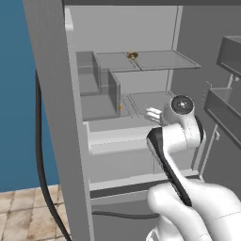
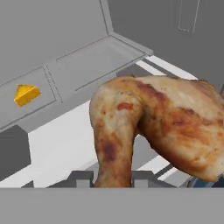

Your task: Take the cheese, chicken drumstick, and mushroom from the fridge and place them on the plate on the dining counter to create an appetizer plate.

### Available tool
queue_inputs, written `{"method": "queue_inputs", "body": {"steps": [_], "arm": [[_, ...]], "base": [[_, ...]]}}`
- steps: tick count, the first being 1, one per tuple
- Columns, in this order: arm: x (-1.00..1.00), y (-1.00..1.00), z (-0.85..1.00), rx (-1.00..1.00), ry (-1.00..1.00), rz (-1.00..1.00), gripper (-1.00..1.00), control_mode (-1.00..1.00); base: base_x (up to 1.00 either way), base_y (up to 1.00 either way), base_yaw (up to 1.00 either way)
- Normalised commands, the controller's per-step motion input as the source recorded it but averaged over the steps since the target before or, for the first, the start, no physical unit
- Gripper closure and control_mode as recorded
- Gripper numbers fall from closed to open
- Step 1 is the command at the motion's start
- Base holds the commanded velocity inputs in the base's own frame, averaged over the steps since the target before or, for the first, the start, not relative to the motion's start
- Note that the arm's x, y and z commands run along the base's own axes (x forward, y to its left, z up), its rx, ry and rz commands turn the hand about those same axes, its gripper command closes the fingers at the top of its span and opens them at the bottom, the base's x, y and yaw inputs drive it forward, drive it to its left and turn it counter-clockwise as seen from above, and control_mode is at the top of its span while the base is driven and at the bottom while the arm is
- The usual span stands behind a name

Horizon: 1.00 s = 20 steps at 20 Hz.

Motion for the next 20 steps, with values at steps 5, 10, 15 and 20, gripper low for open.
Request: {"method": "queue_inputs", "body": {"steps": [5,10,15,20], "arm": [[-1.00,0.37,0.35,-0.07,0.01,0.39,1.00,-1.00],[-0.88,0.19,0.38,-0.02,0.04,0.36,1.00,-1.00],[-0.88,0.08,0.43,0.00,0.00,0.31,1.00,-1.00],[0.00,0.00,0.00,0.00,0.00,0.00,1.00,1.00]], "base": [[0.00,0.00,0.00],[0.00,0.00,0.00],[0.00,0.00,0.00],[-1.00,0.28,0.24]]}}
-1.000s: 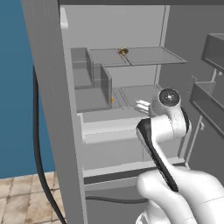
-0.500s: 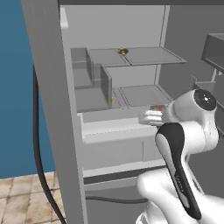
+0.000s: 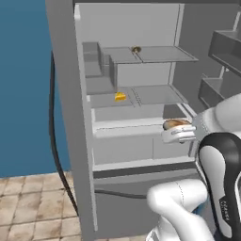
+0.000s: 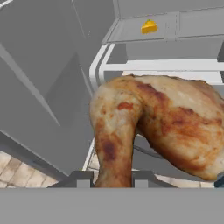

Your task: Take the cheese, chicken drumstick, and mushroom from the fridge and place them on the plate on the dining counter to create an appetizer plate.

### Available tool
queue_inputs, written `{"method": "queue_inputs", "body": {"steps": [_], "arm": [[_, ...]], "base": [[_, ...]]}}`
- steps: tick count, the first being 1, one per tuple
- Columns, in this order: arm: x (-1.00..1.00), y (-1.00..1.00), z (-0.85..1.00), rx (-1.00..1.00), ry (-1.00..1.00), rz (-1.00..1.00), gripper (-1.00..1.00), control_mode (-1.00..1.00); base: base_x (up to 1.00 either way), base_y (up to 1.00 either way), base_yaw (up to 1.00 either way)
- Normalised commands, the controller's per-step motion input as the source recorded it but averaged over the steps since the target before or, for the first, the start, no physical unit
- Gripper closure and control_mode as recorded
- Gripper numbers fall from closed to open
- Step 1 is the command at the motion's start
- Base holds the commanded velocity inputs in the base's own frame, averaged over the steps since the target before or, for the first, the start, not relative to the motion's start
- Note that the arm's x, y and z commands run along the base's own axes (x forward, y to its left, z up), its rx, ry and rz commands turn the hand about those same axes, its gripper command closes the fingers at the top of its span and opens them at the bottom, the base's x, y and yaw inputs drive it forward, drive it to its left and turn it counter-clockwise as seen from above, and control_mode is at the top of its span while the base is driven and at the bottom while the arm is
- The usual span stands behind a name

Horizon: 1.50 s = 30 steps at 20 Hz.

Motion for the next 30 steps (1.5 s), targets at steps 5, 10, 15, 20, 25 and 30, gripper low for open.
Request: {"method": "queue_inputs", "body": {"steps": [5,10,15,20,25,30], "arm": [[0.00,0.00,0.00,0.00,0.00,0.00,1.00,1.00],[0.00,0.00,0.00,0.00,0.00,0.00,1.00,1.00],[0.00,0.00,0.00,0.00,0.00,0.00,1.00,1.00],[0.00,0.00,0.00,0.00,0.00,0.00,1.00,1.00],[0.00,0.00,0.00,0.00,0.00,0.00,1.00,1.00],[0.00,0.00,0.00,0.00,0.00,0.00,1.00,1.00]], "base": [[-1.00,0.21,0.03],[-1.00,0.17,0.00],[-1.00,0.24,0.00],[-0.69,0.47,0.16],[0.03,0.64,0.40],[0.02,0.57,0.48]]}}
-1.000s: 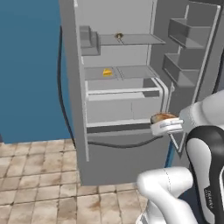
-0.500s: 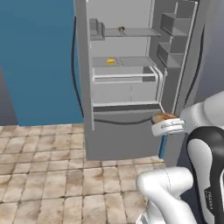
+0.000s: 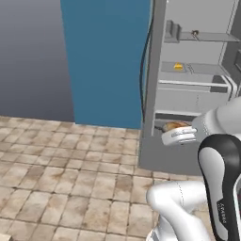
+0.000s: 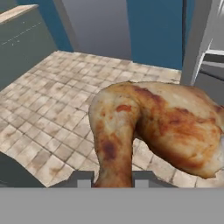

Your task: Take the cheese, chicken drumstick, and mushroom from the fridge and place them on the plate on the dining counter to create an appetizer plate.

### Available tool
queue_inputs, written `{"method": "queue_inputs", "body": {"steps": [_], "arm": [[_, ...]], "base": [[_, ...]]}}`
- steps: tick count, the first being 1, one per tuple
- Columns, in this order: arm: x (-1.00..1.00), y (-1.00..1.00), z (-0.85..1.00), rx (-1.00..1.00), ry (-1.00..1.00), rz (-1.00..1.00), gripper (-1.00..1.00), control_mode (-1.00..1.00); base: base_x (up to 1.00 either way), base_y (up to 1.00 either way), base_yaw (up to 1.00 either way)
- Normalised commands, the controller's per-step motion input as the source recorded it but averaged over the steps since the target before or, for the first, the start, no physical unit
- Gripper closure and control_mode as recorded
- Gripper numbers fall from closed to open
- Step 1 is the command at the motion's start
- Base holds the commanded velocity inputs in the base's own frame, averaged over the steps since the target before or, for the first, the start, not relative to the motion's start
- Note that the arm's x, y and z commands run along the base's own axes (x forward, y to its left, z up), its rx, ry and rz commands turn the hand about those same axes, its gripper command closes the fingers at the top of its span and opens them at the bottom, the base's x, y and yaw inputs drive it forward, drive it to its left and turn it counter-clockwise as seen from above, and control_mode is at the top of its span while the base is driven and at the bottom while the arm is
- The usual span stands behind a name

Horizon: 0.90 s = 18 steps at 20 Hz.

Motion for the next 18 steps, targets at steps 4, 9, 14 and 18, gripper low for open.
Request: {"method": "queue_inputs", "body": {"steps": [4,9,14,18], "arm": [[0.00,0.00,0.00,0.00,0.00,0.00,1.00,1.00],[0.00,0.00,0.00,0.00,0.00,0.00,1.00,1.00],[0.00,0.00,0.00,0.00,0.00,0.00,1.00,1.00],[0.00,0.00,0.00,0.00,0.00,0.00,1.00,1.00]], "base": [[0.06,0.47,0.44],[0.39,0.07,0.32],[0.86,0.03,0.25],[1.00,0.07,0.22]]}}
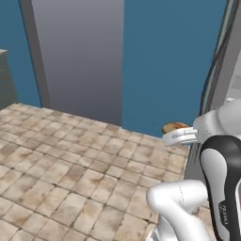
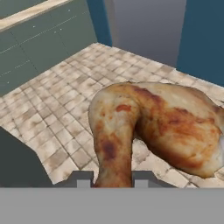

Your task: Take the cheese, chicken drumstick, and mushroom from the fridge and place them on the plate on the dining counter to create an appetizer plate.

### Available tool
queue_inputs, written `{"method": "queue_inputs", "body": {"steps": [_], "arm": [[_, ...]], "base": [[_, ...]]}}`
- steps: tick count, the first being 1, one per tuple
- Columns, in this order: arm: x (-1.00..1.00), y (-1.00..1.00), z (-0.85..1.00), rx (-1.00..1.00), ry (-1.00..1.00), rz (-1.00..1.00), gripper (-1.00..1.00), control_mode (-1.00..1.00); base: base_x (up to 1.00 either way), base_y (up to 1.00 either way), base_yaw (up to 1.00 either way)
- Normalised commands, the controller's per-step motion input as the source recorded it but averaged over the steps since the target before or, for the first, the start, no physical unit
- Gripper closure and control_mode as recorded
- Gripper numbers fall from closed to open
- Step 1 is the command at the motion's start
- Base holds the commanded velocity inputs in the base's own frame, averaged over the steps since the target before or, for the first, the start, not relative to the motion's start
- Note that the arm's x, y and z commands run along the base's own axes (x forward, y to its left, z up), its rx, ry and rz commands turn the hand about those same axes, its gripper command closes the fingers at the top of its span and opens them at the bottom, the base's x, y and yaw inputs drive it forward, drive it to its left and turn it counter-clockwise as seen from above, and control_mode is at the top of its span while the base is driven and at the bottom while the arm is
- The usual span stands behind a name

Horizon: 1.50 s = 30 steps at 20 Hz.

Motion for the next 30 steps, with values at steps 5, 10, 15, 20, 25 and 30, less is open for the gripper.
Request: {"method": "queue_inputs", "body": {"steps": [5,10,15,20,25,30], "arm": [[0.00,0.00,0.00,0.00,0.00,0.00,1.00,1.00],[0.00,0.00,0.00,0.00,0.00,0.00,1.00,1.00],[0.00,0.00,0.00,0.00,0.00,0.00,1.00,1.00],[0.00,0.00,0.00,0.00,0.00,0.00,1.00,1.00],[0.00,0.00,0.00,0.00,0.00,0.00,1.00,1.00],[0.00,0.00,0.00,0.00,0.00,0.00,1.00,1.00]], "base": [[1.00,0.31,0.16],[1.00,0.73,0.15],[1.00,0.98,0.15],[0.84,1.00,0.30],[0.91,0.94,0.36],[1.00,0.68,0.33]]}}
